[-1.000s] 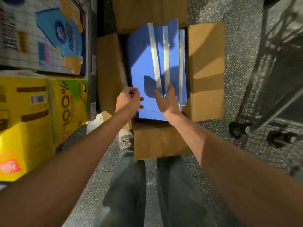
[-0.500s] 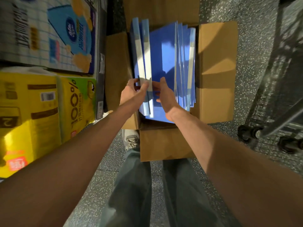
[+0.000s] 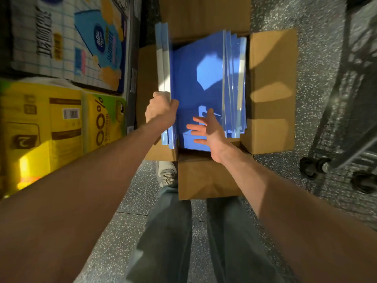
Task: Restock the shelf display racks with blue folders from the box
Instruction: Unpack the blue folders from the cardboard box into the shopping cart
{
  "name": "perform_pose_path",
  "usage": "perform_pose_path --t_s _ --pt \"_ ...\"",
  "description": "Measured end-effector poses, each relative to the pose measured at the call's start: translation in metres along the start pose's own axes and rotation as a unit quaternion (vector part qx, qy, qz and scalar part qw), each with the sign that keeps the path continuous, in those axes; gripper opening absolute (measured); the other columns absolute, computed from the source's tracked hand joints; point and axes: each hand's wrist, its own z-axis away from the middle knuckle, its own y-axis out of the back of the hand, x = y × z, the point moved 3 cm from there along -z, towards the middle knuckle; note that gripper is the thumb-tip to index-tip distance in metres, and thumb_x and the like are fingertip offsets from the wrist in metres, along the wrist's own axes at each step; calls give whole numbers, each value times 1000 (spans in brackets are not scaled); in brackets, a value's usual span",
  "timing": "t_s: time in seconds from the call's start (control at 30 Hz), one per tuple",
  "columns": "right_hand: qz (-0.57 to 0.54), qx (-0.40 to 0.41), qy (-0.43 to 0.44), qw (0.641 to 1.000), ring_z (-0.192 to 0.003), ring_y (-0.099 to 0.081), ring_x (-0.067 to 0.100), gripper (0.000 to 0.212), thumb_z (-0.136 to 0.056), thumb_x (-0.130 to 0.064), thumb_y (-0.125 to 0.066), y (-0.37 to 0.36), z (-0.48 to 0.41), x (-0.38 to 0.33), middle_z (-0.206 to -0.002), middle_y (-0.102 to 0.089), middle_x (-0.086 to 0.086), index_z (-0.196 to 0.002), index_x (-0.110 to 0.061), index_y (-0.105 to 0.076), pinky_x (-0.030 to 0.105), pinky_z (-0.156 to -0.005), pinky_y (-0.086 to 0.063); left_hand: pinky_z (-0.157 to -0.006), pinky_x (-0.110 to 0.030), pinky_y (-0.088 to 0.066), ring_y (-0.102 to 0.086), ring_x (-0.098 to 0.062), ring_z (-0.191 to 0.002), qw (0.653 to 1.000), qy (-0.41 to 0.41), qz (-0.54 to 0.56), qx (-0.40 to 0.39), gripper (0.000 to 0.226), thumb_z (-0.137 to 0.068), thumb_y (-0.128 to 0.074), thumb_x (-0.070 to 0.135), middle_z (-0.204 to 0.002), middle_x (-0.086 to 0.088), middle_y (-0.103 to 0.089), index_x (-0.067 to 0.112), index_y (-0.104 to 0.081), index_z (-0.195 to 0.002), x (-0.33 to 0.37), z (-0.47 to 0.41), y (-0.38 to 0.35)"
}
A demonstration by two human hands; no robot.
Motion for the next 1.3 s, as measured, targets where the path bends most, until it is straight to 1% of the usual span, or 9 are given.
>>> perform_pose_path --t_s 0.43,0.53,0.7,0.8,0.87,0.93,1.07,1.2,1.3 --pt "47 -29 18 998 -119 -54 24 48 -105 -45 -38 29 162 -30 -136 -57 6 -137 -13 -54 36 -90 -44 -74 -40 -55 -66 -36 -94 997 -67 44 -8 44 -97 -53 40 -110 -17 -67 1 -54 -117 20 164 114" --pt "80 -7 31 996 -102 -55 24 42 -104 -40 -44 38 214 -60 -132 -59 15 -126 -7 -59 44 -96 -48 -74 -35 -44 -63 -37 -102 991 -109 71 -7 42 -99 -54 36 -113 -19 -65 -1 -53 -118 44 215 156" --pt "146 56 100 983 -117 -57 37 49 -104 -38 -40 64 309 -86 -136 -54 24 -132 0 -52 51 -105 -44 -71 -30 -33 -60 -33 -98 978 -186 97 9 32 -101 -55 34 -97 -14 -59 2 -52 -101 75 307 227" --pt "99 111 137 979 -100 -62 26 55 -92 -57 -52 91 359 -94 -117 -61 6 -128 -17 -49 38 -90 -52 -69 -27 -35 -59 -21 -88 958 -238 159 -5 35 -101 -57 34 -95 -8 -62 0 -61 -107 95 358 260" --pt "36 133 150 979 -84 -59 18 44 -95 -50 -58 112 395 -96 -94 -58 1 -121 -17 -51 25 -68 -53 -66 -32 -37 -56 -18 -79 943 -275 185 -12 51 -94 -58 49 -87 -4 -62 0 -64 -103 105 396 278" --pt "18 131 160 978 -82 -62 19 42 -90 -60 -60 127 419 -96 -86 -64 2 -106 -20 -60 34 -73 -57 -70 -43 -48 -55 -16 -71 933 -295 207 -7 64 -84 -55 62 -81 -2 -62 0 -64 -96 109 417 288" --pt "-41 79 172 981 -71 -71 24 48 -98 -44 -57 160 472 -79 -96 -72 17 -115 -1 -69 27 -53 -55 -65 -27 -55 -66 1 -66 910 -338 236 -29 27 -102 -55 28 -84 2 -72 7 -70 -96 113 465 299" --pt "-83 109 219 966 -65 -67 23 41 -97 -31 -63 178 542 -45 -89 -67 19 -119 4 -60 30 -53 -57 -61 -20 -54 -72 -8 -76 896 -355 257 -63 31 -102 -55 28 -101 -7 -74 0 -65 -112 95 525 299" --pt "-136 152 249 947 -86 -71 31 49 -89 -20 -74 192 569 -24 -113 -69 21 -129 -4 -51 53 -81 -59 -77 -37 -57 -71 -24 -92 894 -338 284 -73 29 -100 -56 24 -109 -14 -73 -1 -65 -110 94 551 291"
